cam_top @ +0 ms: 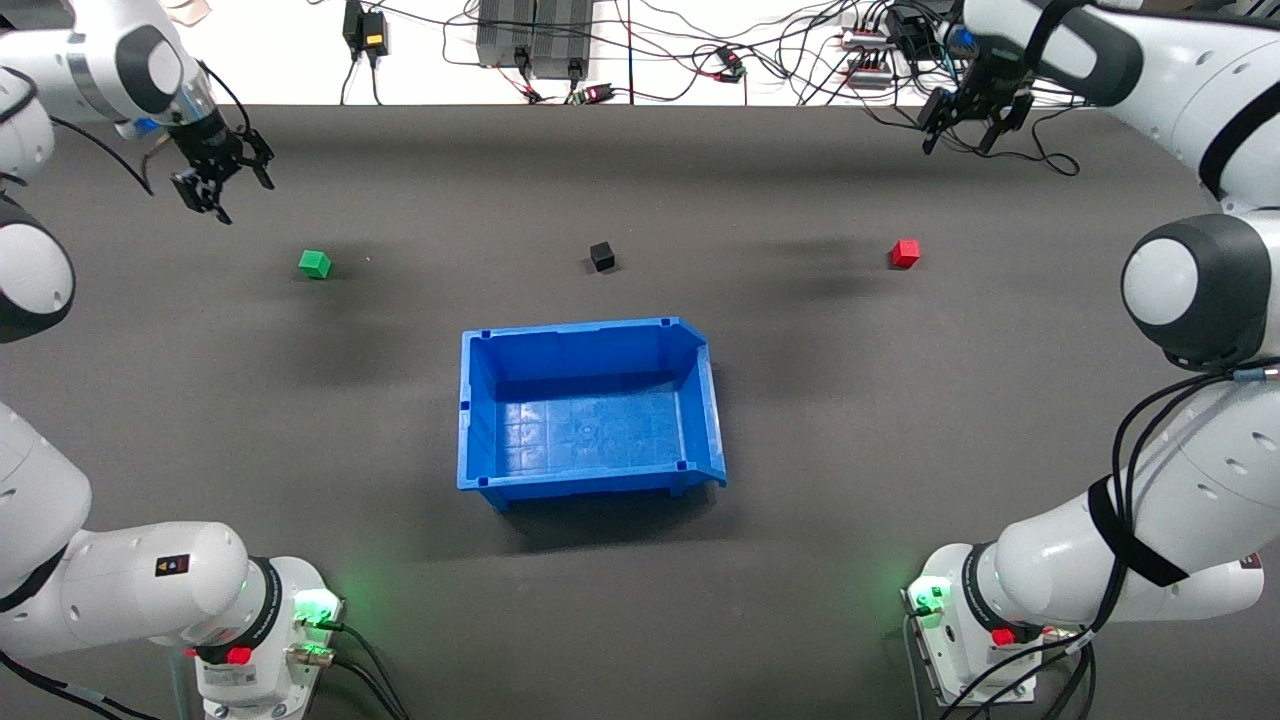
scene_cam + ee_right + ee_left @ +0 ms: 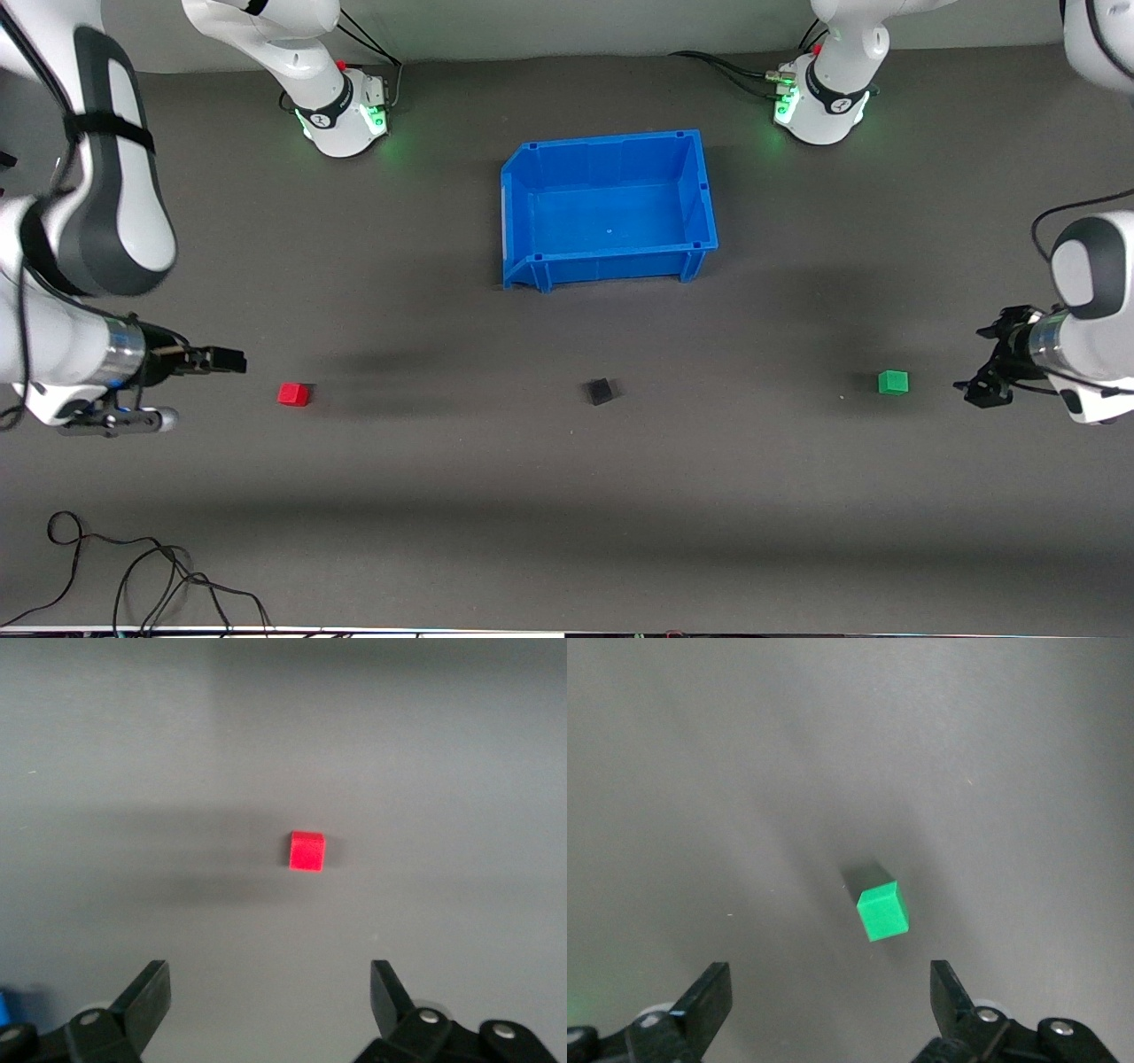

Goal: Attach green and red cubes to black cube
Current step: 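Lower the right gripper to the red cube while the left gripper reaches the green cube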

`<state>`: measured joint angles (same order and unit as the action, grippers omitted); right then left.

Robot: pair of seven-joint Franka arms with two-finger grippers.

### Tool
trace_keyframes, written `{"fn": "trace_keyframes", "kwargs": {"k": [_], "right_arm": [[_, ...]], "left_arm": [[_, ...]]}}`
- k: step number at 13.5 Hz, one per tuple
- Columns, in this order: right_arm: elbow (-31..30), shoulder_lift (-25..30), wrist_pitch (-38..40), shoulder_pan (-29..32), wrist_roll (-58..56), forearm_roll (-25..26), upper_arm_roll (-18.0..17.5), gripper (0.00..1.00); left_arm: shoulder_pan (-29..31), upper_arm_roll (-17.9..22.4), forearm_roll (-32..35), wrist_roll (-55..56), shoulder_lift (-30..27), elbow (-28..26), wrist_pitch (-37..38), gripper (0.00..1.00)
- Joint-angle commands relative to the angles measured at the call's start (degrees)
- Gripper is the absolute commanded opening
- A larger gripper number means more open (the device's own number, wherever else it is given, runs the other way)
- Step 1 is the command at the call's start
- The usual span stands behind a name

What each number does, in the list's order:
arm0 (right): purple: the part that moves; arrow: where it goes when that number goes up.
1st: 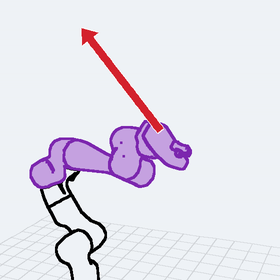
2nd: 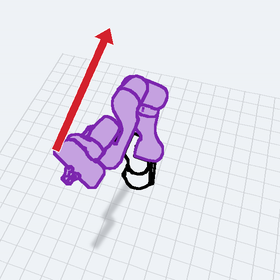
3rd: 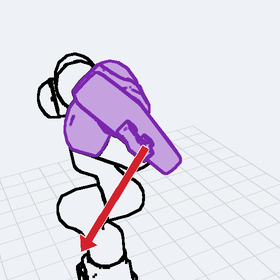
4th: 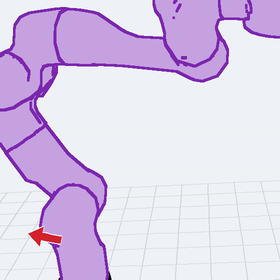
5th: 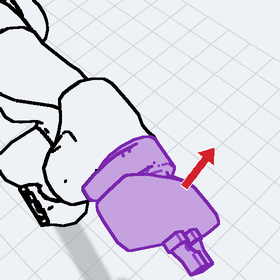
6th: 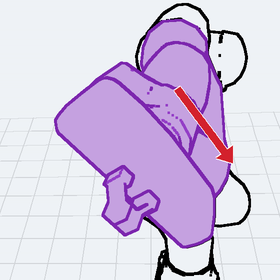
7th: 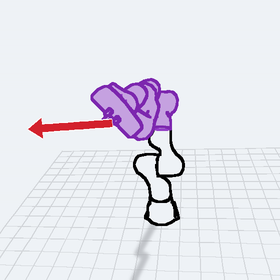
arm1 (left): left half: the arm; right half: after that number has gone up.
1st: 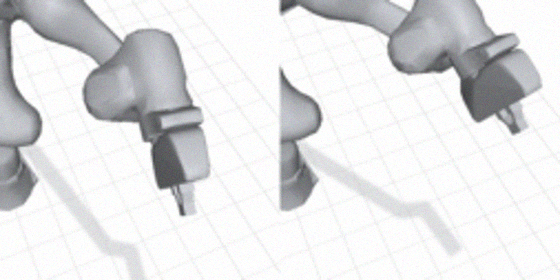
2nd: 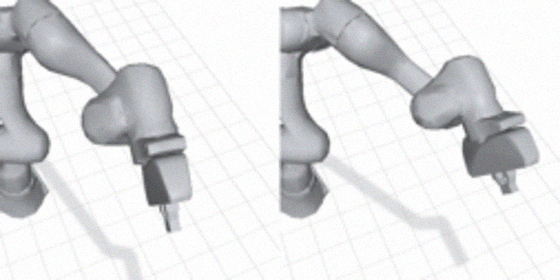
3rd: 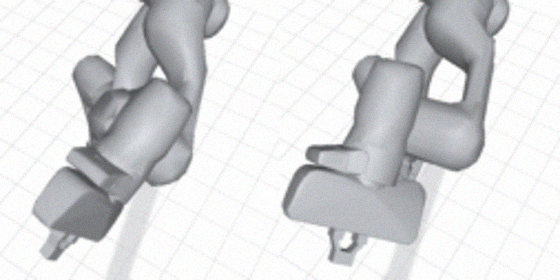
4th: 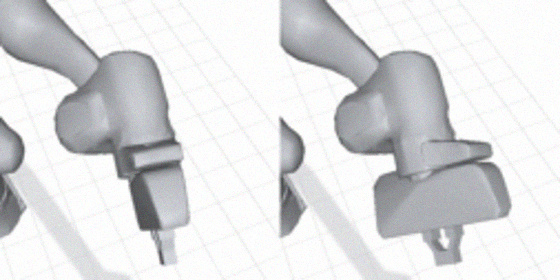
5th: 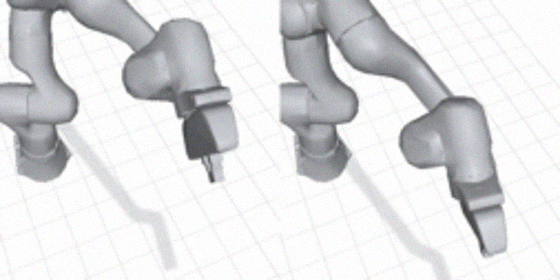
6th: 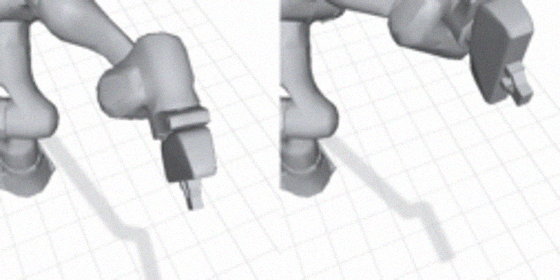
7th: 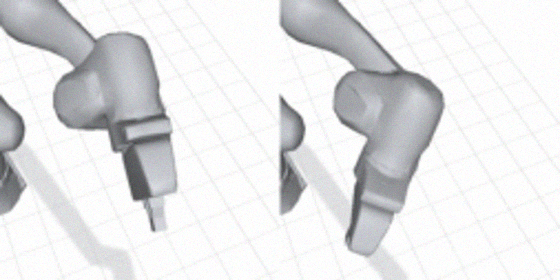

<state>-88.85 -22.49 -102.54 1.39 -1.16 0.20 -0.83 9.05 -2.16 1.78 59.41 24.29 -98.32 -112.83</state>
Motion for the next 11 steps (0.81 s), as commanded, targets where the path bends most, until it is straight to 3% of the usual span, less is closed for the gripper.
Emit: {"fn": "trace_keyframes", "kwargs": {"k": [1, 7, 11], "right_arm": [[-5.18, -1.49, -6.77, 2.64, -5.16, 0.68, 0.04, 1.00], [-9.32, -8.96, -18.37, 3.88, -4.12, -0.29, 0.04, 1.00], [-9.50, -12.22, -22.61, 3.79, -2.80, -3.70, 0.04, 1.00]], "left_arm": [[-0.88, -0.13, 0.68, 8.42, 3.04, -0.55, -4.74, 0.98], [-1.05, -0.13, -2.93, 13.79, 9.10, -4.14, -18.19, 0.91], [-0.79, -0.13, -2.57, 14.15, 10.69, -5.82, -22.16, 0.91]]}}
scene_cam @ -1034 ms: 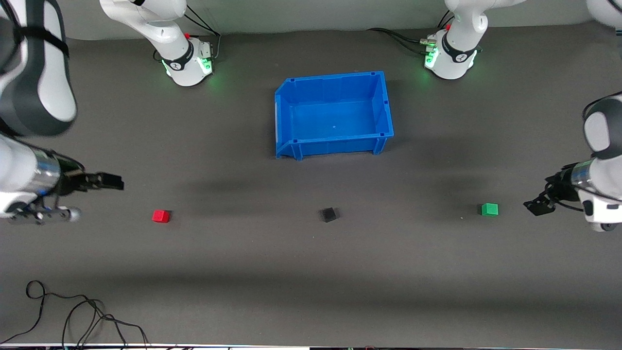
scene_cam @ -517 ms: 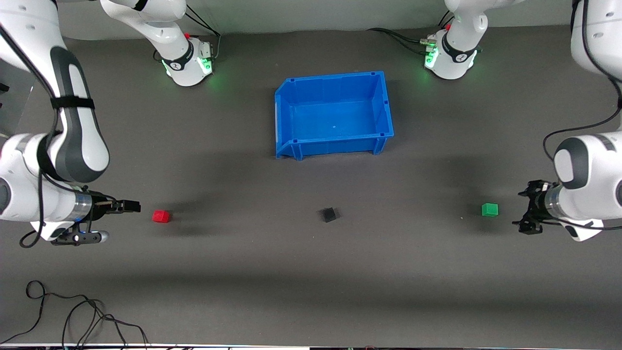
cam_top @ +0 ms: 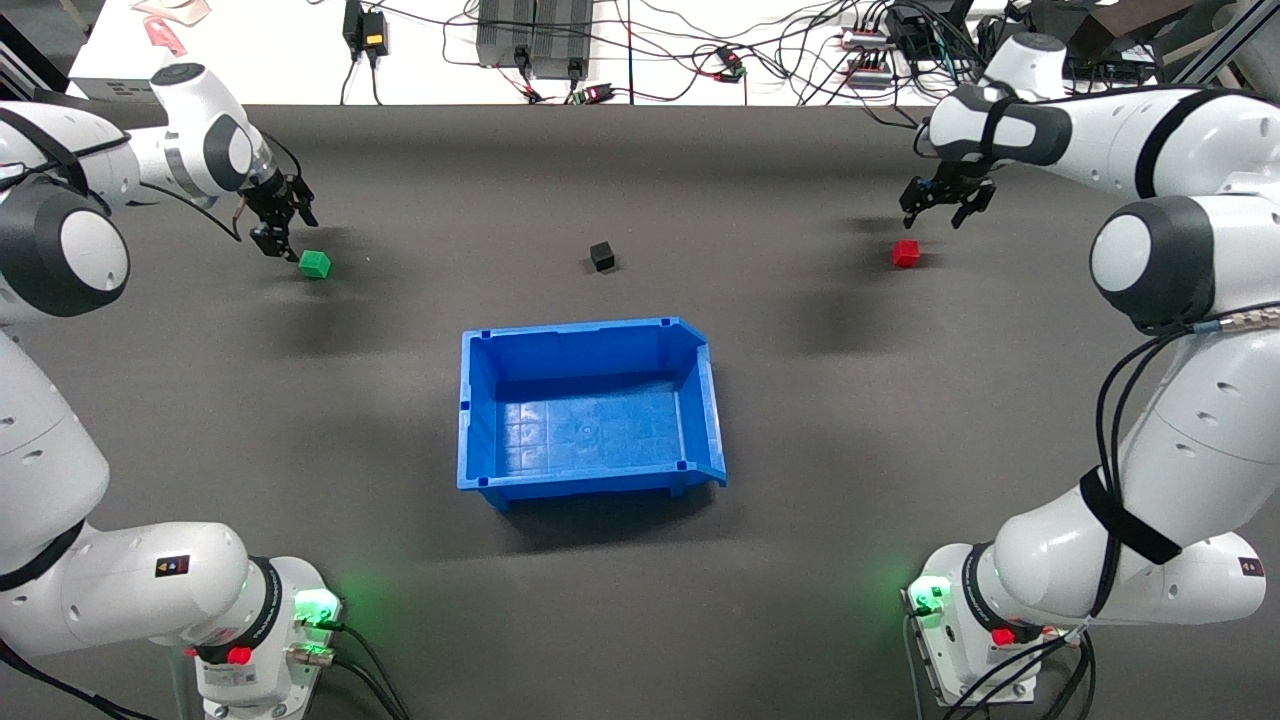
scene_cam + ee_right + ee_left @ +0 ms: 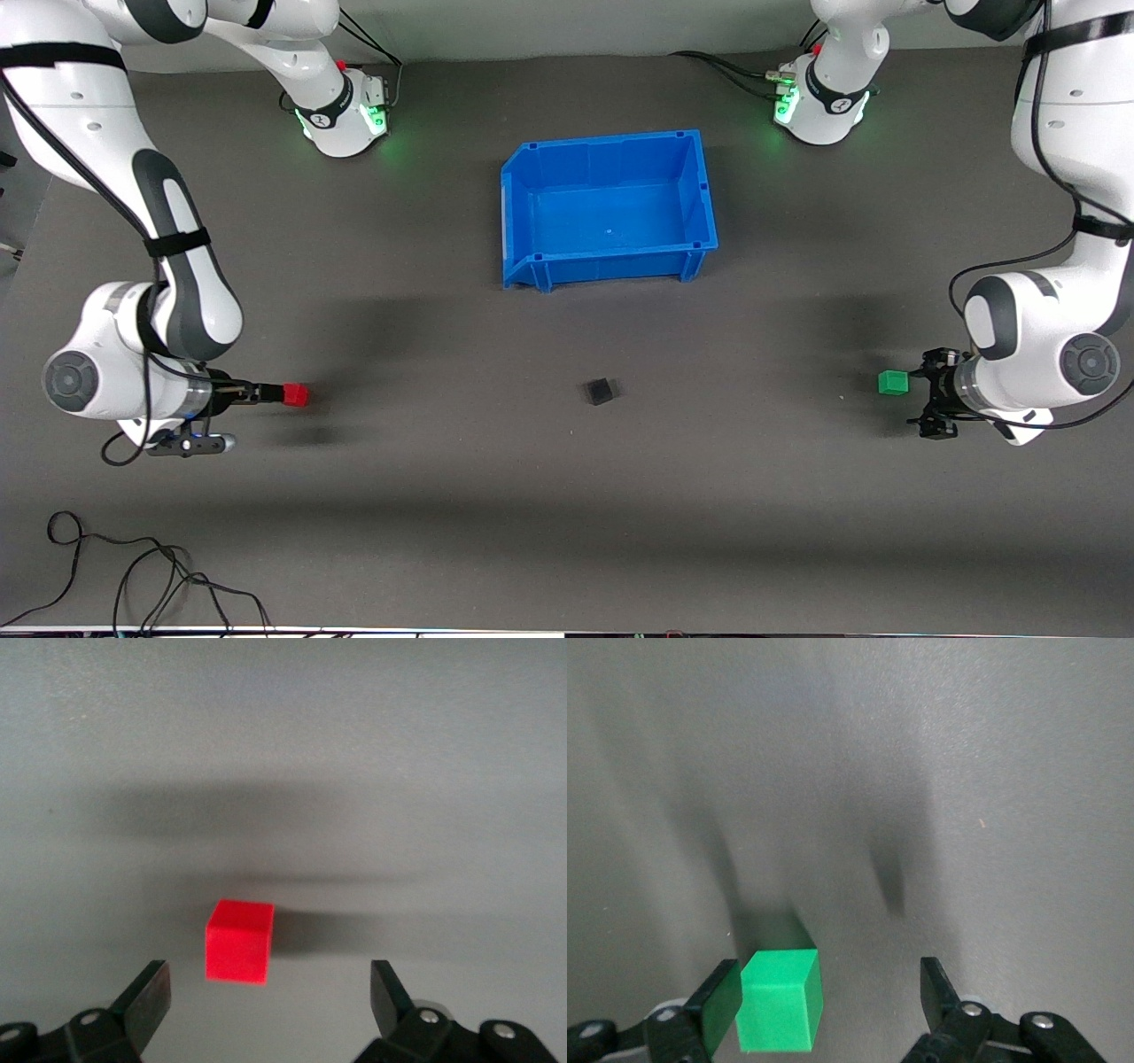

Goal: Attach green and red cubes to black cube
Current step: 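Close the right gripper on the red cube while the left gripper grasps the green cube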

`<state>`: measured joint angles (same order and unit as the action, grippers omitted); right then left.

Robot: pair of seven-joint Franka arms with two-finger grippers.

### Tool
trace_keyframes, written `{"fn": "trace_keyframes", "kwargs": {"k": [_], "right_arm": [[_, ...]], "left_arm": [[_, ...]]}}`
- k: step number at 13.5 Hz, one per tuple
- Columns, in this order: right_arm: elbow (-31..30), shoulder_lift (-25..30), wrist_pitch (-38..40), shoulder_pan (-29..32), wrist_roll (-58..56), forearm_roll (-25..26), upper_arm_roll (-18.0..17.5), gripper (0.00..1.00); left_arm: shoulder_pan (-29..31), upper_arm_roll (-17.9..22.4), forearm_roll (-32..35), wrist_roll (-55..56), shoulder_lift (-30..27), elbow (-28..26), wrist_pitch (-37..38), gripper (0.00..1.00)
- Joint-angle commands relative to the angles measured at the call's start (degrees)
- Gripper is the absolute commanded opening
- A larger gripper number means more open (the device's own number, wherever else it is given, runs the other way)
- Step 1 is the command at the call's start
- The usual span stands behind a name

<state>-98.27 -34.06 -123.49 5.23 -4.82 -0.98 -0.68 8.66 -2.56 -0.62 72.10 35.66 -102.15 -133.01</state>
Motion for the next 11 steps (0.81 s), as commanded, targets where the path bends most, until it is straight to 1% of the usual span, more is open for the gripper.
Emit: {"fn": "trace_keyframes", "kwargs": {"k": [1, 2, 5, 9, 11], "right_arm": [[0.01, -1.35, -2.11, -0.04, 0.87, -4.10, -0.11, 1.00], [0.10, -1.97, -2.98, -0.30, 0.87, -4.55, -0.11, 1.00], [0.10, -3.73, -5.27, -0.74, 1.04, -4.56, -0.11, 1.00], [0.01, -5.57, -6.41, -1.18, 2.89, -4.47, -0.11, 1.00], [0.01, -6.10, -6.51, -1.45, 2.89, -4.47, -0.11, 0.99]], "left_arm": [[-0.48, 0.28, -0.17, 1.47, -0.59, -3.22, -3.29, 0.91], [-0.48, 0.28, -0.17, 1.47, -0.76, -3.84, -3.48, 0.91], [-0.31, 0.28, -0.17, 1.47, -1.99, -3.50, -0.59, 0.91], [-0.57, 0.28, -0.25, 1.73, -2.08, 0.80, 5.38, 0.91], [-1.01, 0.28, -0.17, 2.70, -2.08, 0.73, 5.92, 0.91]]}}
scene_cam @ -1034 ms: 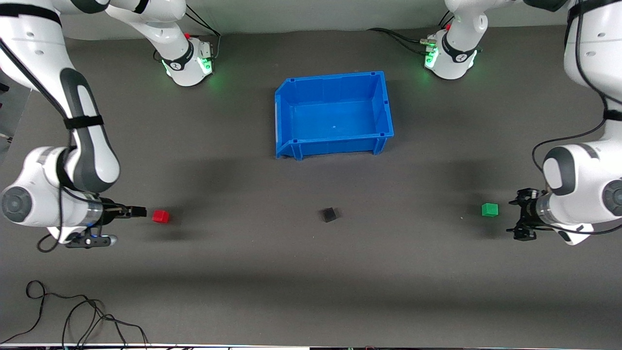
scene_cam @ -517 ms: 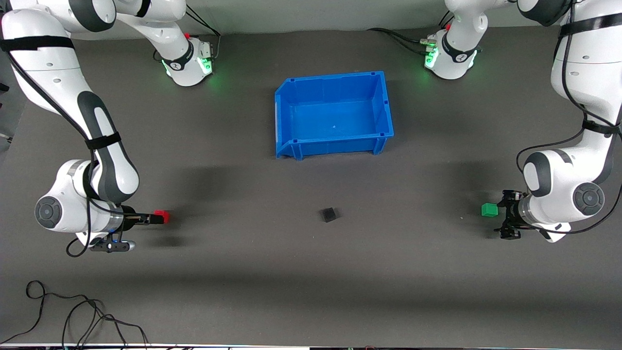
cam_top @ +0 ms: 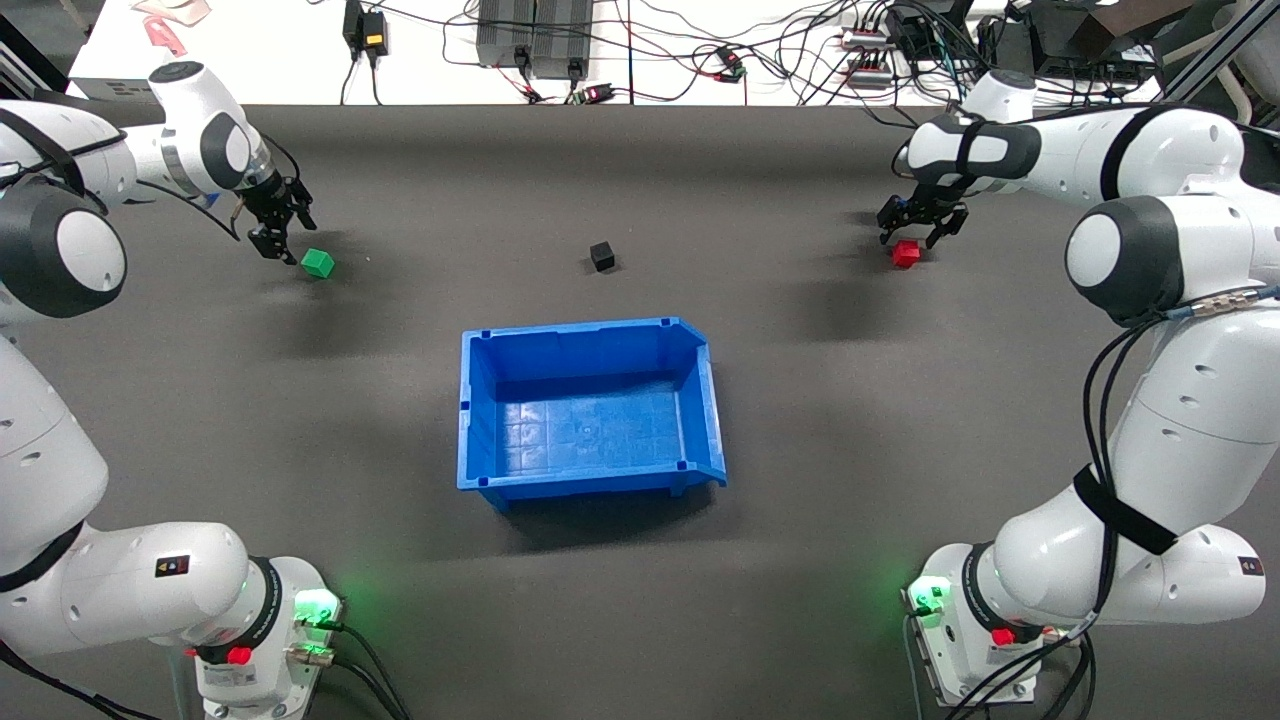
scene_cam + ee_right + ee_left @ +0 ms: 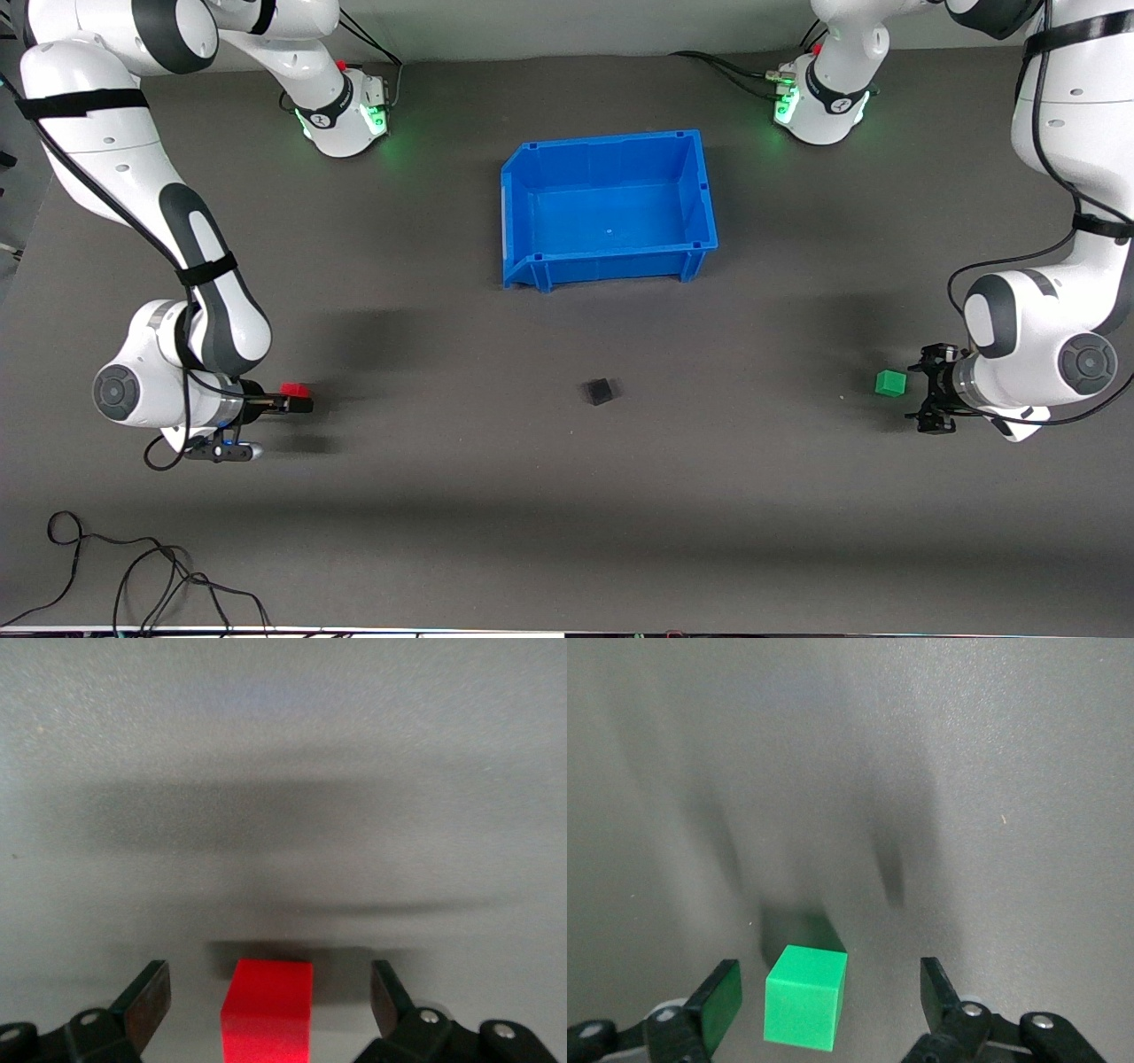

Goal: Attach green and red cubes to black cube
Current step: 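Close the right gripper on the red cube while the left gripper grasps the green cube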

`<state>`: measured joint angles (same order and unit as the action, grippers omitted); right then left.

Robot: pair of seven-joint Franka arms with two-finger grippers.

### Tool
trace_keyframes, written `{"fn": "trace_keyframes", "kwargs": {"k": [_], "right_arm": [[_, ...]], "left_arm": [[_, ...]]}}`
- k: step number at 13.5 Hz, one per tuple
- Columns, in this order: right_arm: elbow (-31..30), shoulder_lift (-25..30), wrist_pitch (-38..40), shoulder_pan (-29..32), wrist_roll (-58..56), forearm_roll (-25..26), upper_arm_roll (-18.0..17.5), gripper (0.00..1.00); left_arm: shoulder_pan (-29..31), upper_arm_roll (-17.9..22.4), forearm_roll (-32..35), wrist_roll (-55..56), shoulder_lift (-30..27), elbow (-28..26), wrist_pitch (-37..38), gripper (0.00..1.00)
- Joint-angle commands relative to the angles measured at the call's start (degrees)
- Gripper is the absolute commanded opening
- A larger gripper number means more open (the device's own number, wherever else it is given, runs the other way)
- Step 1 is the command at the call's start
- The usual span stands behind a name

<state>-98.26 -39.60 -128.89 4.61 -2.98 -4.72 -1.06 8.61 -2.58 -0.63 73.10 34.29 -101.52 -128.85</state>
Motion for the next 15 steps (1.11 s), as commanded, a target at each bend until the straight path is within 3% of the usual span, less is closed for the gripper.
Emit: {"fn": "trace_keyframes", "kwargs": {"k": [1, 7, 10, 12, 15], "right_arm": [[0.00, -0.56, -1.10, -0.92, 1.04, -0.73, 0.27, 0.98], [-0.09, -0.65, -1.10, -0.83, 1.04, -0.73, 0.27, 0.31], [-0.09, -0.65, -1.10, -0.83, 1.04, -0.73, 0.27, 0.13], [0.09, -0.56, -1.01, -0.74, 1.31, -0.90, 0.18, 0.10], [1.40, 0.49, -0.40, -0.92, 16.10, -3.62, -0.08, 0.04]], "left_arm": [[-1.66, 0.39, -0.08, 1.78, -0.55, -0.25, 1.33, 0.91], [-1.75, 0.39, 3.88, 1.70, 0.33, -4.12, -3.16, 0.86], [-1.84, 0.30, 3.97, 1.17, 0.25, -3.95, -2.90, 0.54], [-2.19, 0.30, 3.97, 0.91, -0.10, -3.43, -1.94, 0.04], [-3.59, -0.05, 3.18, 3.88, -1.16, 1.13, 3.49, 0.00]]}}
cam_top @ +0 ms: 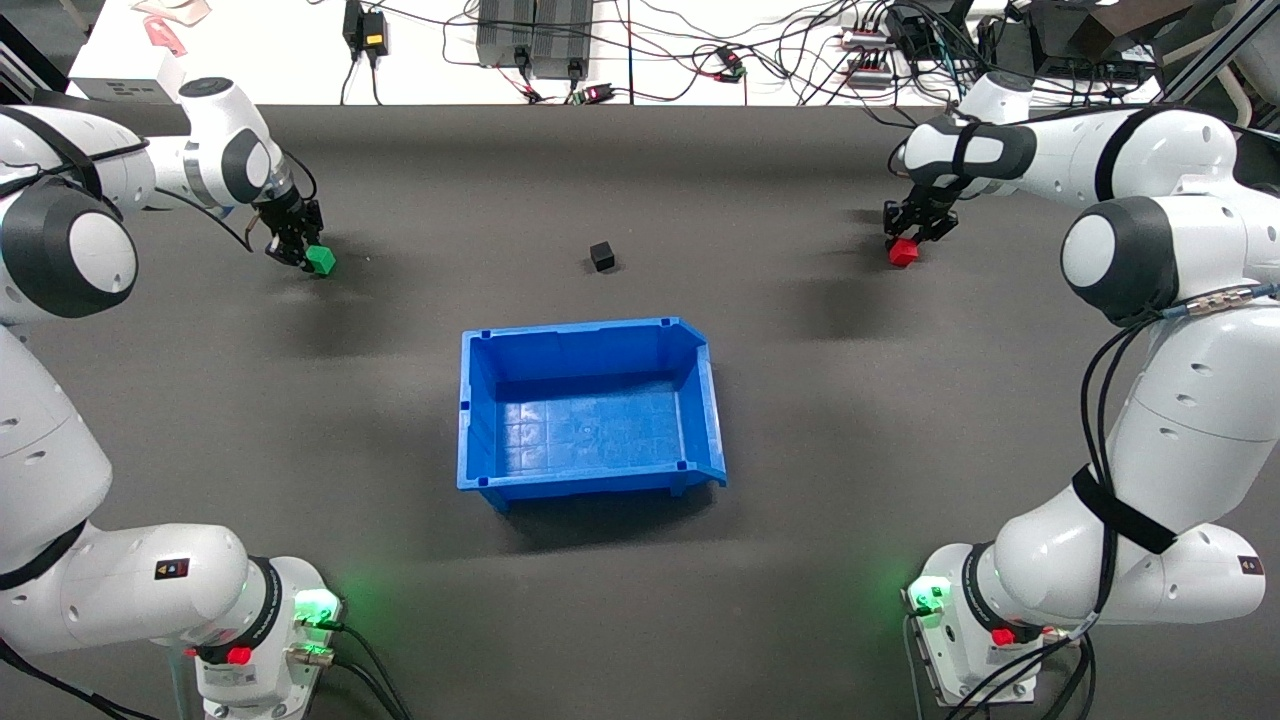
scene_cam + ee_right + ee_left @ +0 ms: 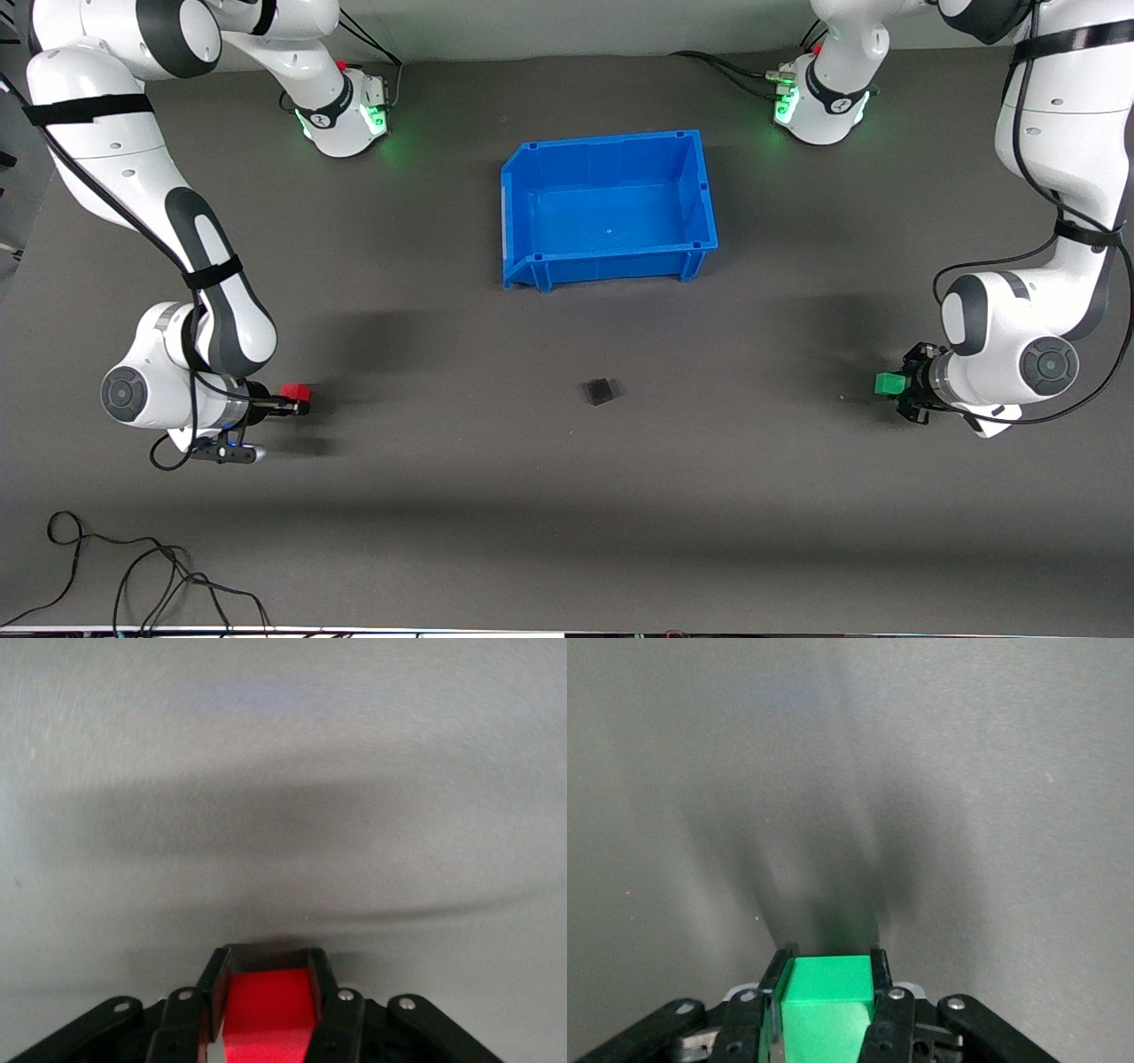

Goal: Attach green and red cubes to black cube
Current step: 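Close the right gripper on the red cube while the left gripper grasps the green cube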

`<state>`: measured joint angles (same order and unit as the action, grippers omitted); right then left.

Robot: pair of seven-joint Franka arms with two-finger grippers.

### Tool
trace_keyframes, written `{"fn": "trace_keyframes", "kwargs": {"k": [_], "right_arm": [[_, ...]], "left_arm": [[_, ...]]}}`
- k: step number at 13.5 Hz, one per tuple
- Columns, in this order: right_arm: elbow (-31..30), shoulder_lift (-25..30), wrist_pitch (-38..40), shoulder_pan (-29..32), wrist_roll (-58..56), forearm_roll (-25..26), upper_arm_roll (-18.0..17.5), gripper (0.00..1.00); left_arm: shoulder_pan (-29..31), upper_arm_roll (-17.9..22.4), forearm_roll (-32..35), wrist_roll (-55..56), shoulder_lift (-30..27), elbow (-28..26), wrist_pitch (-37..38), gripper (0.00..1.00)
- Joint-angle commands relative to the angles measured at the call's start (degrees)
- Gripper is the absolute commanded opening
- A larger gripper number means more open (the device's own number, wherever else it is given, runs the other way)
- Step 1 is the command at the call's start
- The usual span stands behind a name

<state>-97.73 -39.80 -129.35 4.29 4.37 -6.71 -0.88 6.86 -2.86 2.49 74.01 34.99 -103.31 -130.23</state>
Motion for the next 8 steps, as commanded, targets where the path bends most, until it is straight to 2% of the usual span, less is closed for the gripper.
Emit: {"fn": "trace_keyframes", "kwargs": {"k": [1, 3, 5, 8], "right_arm": [[1.13, 0.69, 0.06, -1.29, 16.03, -1.73, -0.87, 0.01], [3.32, 0.26, 0.06, -4.54, 29.93, -3.83, -1.05, 0.00], [6.05, -0.97, -0.02, -7.79, 43.03, -6.90, -1.05, 0.00], [9.04, -2.38, -0.02, -10.52, 56.68, -10.50, -1.23, 0.00]], "left_arm": [[-2.54, 0.05, -0.20, 6.46, -1.94, 5.72, 8.12, 0.00], [-5.52, -0.83, -0.21, 16.29, -1.67, 9.60, 12.71, 0.00], [-9.91, -1.00, -0.21, 26.66, -1.15, 9.71, 12.81, 0.00], [-15.55, -1.09, -0.56, 37.93, -0.27, 9.79, 10.28, 0.00]]}}
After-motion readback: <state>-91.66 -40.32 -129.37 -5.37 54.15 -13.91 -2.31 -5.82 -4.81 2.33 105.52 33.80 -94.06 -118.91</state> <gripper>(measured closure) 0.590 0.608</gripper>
